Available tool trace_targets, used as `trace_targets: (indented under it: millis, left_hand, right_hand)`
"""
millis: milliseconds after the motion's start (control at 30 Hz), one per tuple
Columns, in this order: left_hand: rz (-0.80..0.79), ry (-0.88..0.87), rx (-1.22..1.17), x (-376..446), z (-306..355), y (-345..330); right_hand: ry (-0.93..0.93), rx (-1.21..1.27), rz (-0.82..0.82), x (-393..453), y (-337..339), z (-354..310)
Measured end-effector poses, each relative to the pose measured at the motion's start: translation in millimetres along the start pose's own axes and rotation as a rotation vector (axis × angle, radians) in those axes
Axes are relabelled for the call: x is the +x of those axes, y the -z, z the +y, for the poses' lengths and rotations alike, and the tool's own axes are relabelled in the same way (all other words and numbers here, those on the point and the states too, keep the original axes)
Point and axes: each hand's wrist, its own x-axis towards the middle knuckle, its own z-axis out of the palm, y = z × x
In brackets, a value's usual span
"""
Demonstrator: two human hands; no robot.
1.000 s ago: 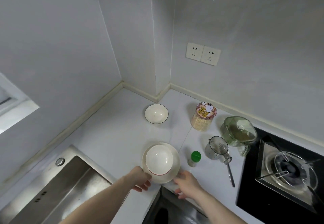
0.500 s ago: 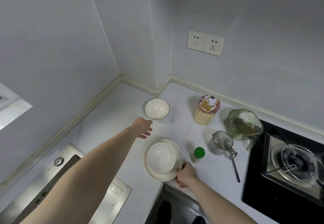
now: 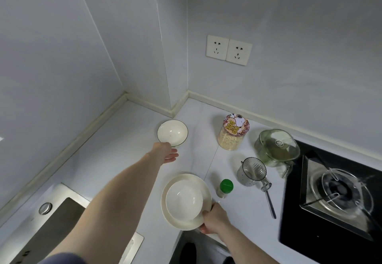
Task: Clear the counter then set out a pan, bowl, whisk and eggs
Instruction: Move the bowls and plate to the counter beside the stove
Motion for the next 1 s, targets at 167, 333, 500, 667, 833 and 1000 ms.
trace_targets:
  millis: [167, 333, 500, 667, 833, 1000]
  left_hand:
    - [0.048, 0.011, -0.041, 8, 1, -5]
    - [0.108, -0.006, -0.081, 17, -2, -7]
    - [0.267, 0.006, -0.065, -12, -30, 13]
    - [0.331, -0.104, -0.164, -80, -63, 52]
    - [0.378, -0.109, -0.1, -181, -128, 82]
    - [0.454, -0.102, -0.009, -245, -187, 86]
  right_hand:
    - [-0.007, 0.028, 0.01, -6, 1, -4]
    - [0.011, -0.012, 0.003, -3, 5, -4]
    - [0.024, -0.064, -0.002, -3, 11, -7]
    - [0.106, -0.065, -0.055, -21, 21, -11]
    - [0.189, -0.204, -0.052, -36, 33, 11]
    - [0.207, -0.203, -0.071, -53, 44, 32]
